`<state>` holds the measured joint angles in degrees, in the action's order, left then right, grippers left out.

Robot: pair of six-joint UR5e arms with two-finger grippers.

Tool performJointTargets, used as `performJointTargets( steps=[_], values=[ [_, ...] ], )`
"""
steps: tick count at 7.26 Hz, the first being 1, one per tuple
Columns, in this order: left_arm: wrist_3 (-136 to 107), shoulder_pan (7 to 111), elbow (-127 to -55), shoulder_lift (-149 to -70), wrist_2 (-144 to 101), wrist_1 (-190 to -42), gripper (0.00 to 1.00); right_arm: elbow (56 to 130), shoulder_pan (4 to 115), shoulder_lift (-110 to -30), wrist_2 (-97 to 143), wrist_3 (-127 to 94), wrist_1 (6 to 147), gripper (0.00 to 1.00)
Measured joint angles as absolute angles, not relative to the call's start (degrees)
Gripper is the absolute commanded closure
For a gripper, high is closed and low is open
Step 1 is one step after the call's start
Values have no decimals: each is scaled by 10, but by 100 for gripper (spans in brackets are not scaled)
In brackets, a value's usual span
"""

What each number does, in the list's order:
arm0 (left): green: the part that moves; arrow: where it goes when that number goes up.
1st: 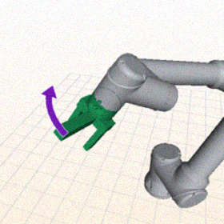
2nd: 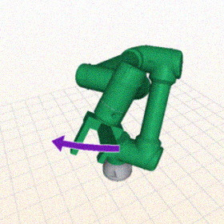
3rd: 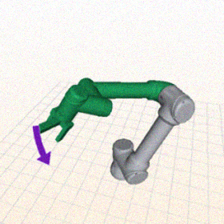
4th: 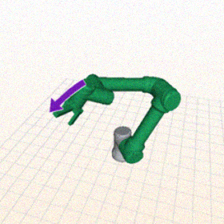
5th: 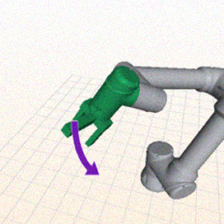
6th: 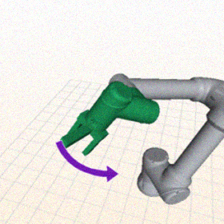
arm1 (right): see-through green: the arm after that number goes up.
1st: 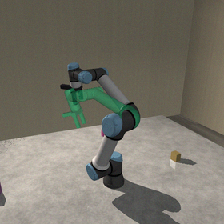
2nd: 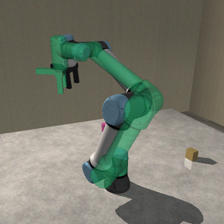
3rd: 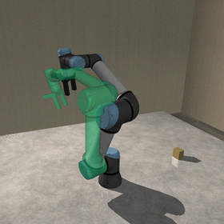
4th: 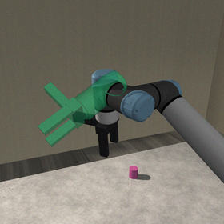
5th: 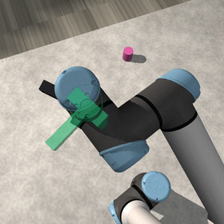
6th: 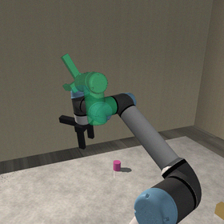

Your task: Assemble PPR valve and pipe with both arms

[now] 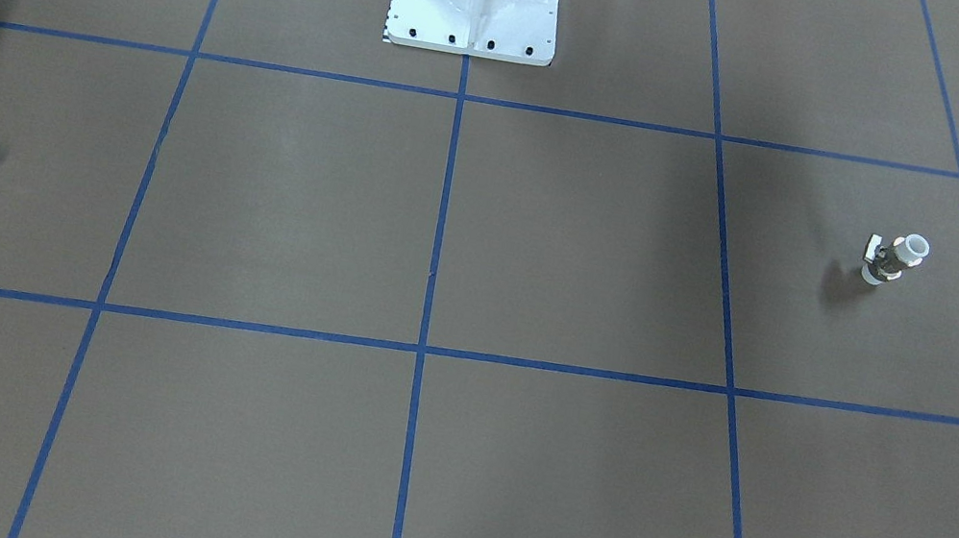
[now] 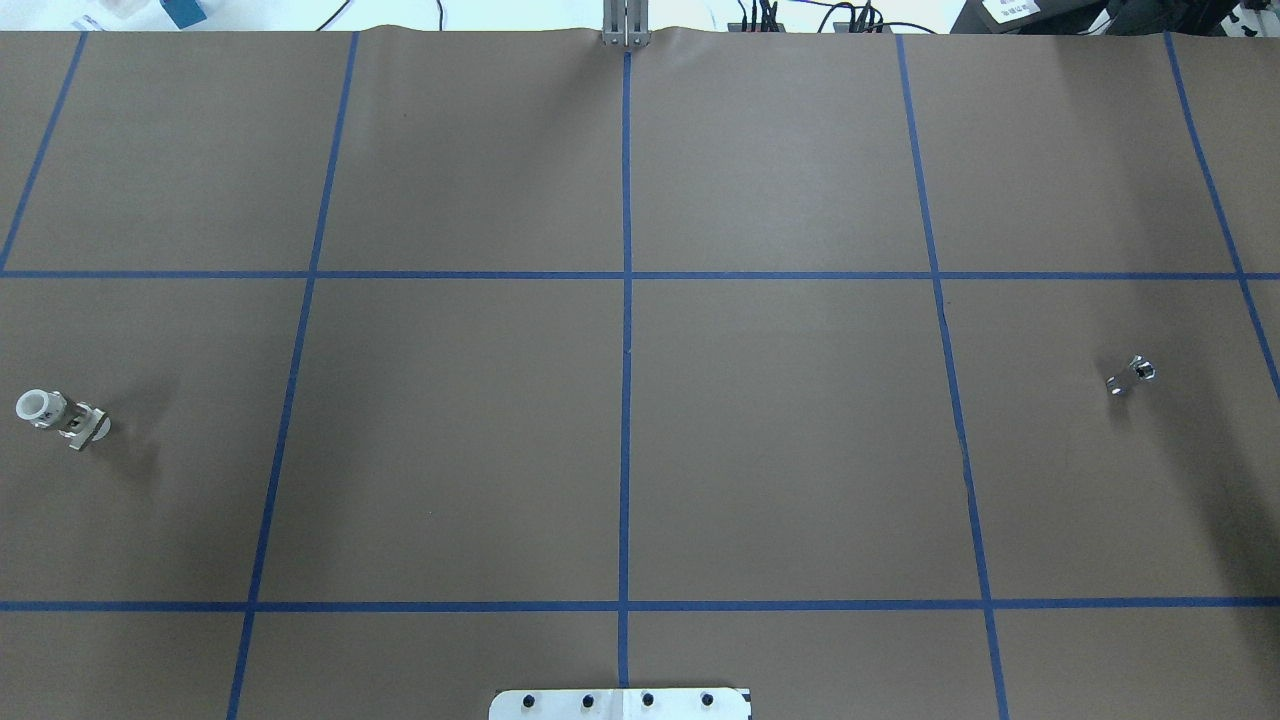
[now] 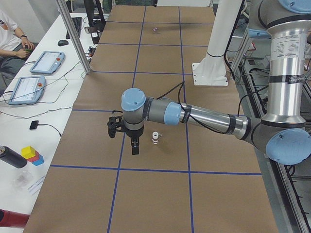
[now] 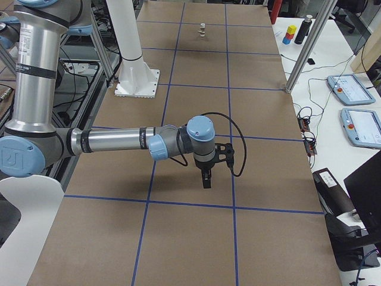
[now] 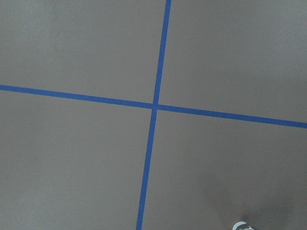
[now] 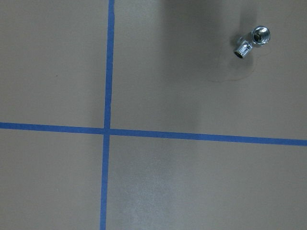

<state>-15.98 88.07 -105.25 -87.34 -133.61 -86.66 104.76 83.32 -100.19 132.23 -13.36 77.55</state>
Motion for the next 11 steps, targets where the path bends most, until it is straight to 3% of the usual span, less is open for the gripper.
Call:
performJointTargets(
  steps=[5, 11],
  values=[
    [-142, 879, -1055, -815, -1341, -913, 1, 1049, 833, -1007, 1329, -134, 775, 0],
    [-129, 878, -1053, -803, -1364, -964, 0, 1045, 831, -1012, 1354, -134, 732, 0]
  ],
)
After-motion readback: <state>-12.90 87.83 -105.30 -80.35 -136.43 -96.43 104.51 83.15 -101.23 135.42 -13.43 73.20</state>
